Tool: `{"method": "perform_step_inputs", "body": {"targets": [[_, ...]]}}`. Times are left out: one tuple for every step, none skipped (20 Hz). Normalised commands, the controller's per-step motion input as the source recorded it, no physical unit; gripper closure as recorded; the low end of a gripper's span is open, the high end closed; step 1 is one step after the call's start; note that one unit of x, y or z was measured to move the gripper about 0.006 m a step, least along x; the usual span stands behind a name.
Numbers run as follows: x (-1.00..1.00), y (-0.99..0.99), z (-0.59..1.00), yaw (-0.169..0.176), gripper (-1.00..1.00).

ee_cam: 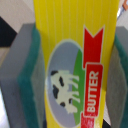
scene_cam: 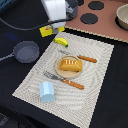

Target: Interact with the objects in diverse but meaningful ways.

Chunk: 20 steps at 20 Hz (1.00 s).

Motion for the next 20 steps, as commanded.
{"method": "perform_step_inputs", "body": {"targets": [[0.75, 0.48, 0.22, -0.084, 1.0], [0.75, 0.48, 0.16, -0.084, 1.0], [0.76, 0.48, 0.13, -0.081, 1.0], [0.76, 0.47, 0.09, -0.081, 1.0], [0.76, 0.46, 0.07, -0.084, 1.0], [0.76, 0.47, 0.06, -0.083, 1.0], [0.76, 0.46, 0.04, -0.084, 1.0], [0.77, 0.45, 0.03, -0.084, 1.0], [0.77, 0.46, 0.02, -0.081, 1.0], [0.77, 0.46, 0.01, -0.081, 1.0], [0.76, 0.46, 0.0, -0.083, 1.0], [0.75, 0.44, 0.0, -0.088, 1.0], [0.75, 0.43, 0.0, -0.09, 1.0], [0.75, 0.44, 0.0, -0.088, 1.0], [0.75, 0.44, 0.0, -0.086, 1.0], [0.75, 0.44, 0.0, -0.086, 1.0], [0.75, 0.43, 0.0, -0.086, 1.0], [0.74, 0.43, 0.0, -0.087, 1.0], [0.73, 0.45, 0.0, -0.085, 1.0], [0.71, 0.45, 0.0, -0.085, 1.0]]}}
